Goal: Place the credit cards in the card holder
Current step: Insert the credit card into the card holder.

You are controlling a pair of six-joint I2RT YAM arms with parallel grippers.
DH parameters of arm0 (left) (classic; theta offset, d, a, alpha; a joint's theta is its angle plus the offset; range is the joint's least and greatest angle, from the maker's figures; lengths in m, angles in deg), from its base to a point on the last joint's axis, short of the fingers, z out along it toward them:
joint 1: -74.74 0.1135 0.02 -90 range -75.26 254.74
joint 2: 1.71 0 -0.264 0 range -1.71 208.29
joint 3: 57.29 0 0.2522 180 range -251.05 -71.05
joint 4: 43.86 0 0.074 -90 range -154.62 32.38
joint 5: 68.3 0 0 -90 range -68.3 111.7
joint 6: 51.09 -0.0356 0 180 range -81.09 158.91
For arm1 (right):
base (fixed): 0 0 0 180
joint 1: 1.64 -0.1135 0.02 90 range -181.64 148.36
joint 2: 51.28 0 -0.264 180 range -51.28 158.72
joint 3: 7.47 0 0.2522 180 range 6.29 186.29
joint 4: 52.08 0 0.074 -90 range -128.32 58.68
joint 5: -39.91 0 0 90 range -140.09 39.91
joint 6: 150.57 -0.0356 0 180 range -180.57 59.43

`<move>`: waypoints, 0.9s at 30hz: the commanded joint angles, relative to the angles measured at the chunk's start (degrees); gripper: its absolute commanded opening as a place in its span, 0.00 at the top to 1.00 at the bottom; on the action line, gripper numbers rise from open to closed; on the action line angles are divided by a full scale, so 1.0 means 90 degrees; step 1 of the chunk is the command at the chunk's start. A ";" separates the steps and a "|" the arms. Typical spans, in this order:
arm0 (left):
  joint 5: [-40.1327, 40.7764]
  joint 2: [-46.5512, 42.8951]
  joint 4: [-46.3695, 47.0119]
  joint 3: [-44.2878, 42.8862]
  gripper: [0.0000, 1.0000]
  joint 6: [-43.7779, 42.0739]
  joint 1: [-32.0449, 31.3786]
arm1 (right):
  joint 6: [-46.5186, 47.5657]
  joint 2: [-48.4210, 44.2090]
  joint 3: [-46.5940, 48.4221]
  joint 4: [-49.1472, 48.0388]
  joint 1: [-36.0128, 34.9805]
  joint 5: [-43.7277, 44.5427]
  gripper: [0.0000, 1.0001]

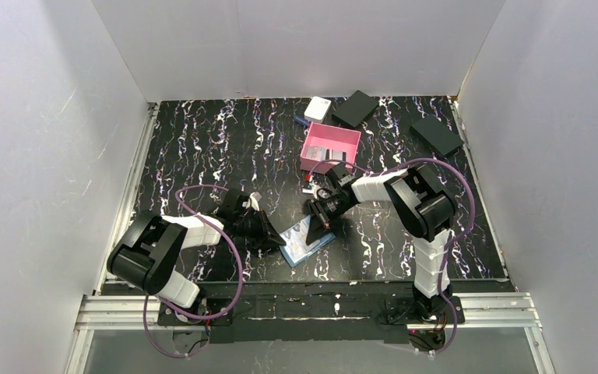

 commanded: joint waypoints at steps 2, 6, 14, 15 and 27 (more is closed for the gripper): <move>0.0830 0.0369 -0.0959 0.0207 1.00 -0.0430 -0.0041 | 0.0346 0.0215 0.0086 -0.0052 -0.0157 0.0375 0.92; 0.0879 0.0302 -0.0953 0.0217 1.00 -0.0370 -0.0041 | 0.0141 0.0056 -0.0172 -0.0169 -0.0206 0.0449 0.89; 0.0849 0.0169 -0.0942 0.0234 1.00 -0.0317 -0.0045 | 0.0319 -0.0316 0.0141 0.0661 -0.0221 0.1738 0.56; 0.0841 0.0129 -0.0941 0.0238 1.00 -0.0305 -0.0047 | 0.0290 -0.0380 0.0181 0.0720 -0.0245 0.1889 0.51; 0.0750 -0.0049 -0.0903 0.0265 1.00 -0.0211 -0.0065 | -0.0062 -0.0791 0.0149 0.0833 -0.0663 0.3063 0.23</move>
